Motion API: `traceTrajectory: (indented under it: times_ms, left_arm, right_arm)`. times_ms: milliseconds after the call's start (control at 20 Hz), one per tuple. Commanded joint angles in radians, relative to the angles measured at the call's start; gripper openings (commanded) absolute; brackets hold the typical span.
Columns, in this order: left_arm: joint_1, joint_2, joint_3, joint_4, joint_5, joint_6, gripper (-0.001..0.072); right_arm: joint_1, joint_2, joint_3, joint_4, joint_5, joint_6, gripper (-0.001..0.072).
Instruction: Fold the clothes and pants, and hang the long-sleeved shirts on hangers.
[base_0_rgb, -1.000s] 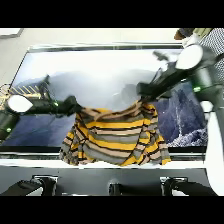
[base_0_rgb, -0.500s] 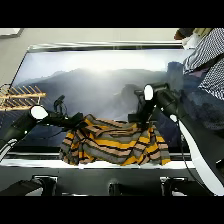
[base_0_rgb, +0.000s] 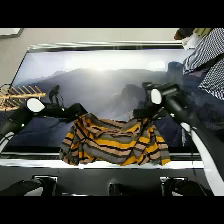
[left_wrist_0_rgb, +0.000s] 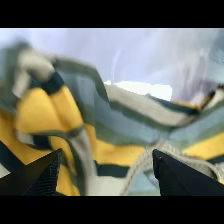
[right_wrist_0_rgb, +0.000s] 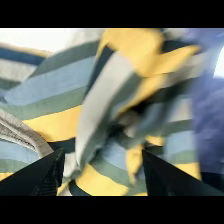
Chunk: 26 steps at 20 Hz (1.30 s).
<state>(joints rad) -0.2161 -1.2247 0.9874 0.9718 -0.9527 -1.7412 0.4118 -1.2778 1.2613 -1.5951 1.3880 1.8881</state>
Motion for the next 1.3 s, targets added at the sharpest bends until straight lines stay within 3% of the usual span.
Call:
traceTrajectory:
  times_ms: [0,150,250,350,450,950,1250]
  left_arm:
    - [0.043,0.000,0.087,0.106,-0.054,0.006,0.0647]
    - [0.042,-0.002,0.088,0.134,-0.061,0.003,0.0647]
    - [0.042,-0.002,0.088,0.134,-0.061,0.003,0.0647]
    - [0.042,-0.002,0.088,0.134,-0.061,0.003,0.0647]
    - [0.042,-0.002,0.088,0.134,-0.061,0.003,0.0647]
    - [0.042,-0.002,0.088,0.133,-0.072,-0.013,0.0647]
    - [0.042,-0.002,0.088,0.141,-0.080,-0.013,0.0647]
  right_arm:
    - [0.053,0.151,0.002,-0.078,0.040,0.018,0.0548]
    - [0.233,0.179,-0.099,-0.205,0.068,0.149,0.0548]
    - [0.326,0.178,-0.174,-0.247,-0.031,0.261,0.0540]
    - [0.396,0.176,-0.225,-0.285,-0.102,0.359,0.0479]
    - [0.436,0.171,-0.278,-0.328,-0.145,0.446,0.0480]
    - [0.439,0.040,-0.331,-0.340,-0.258,0.468,0.0498]
    - [0.439,-0.011,-0.335,-0.445,-0.230,0.546,0.0489]
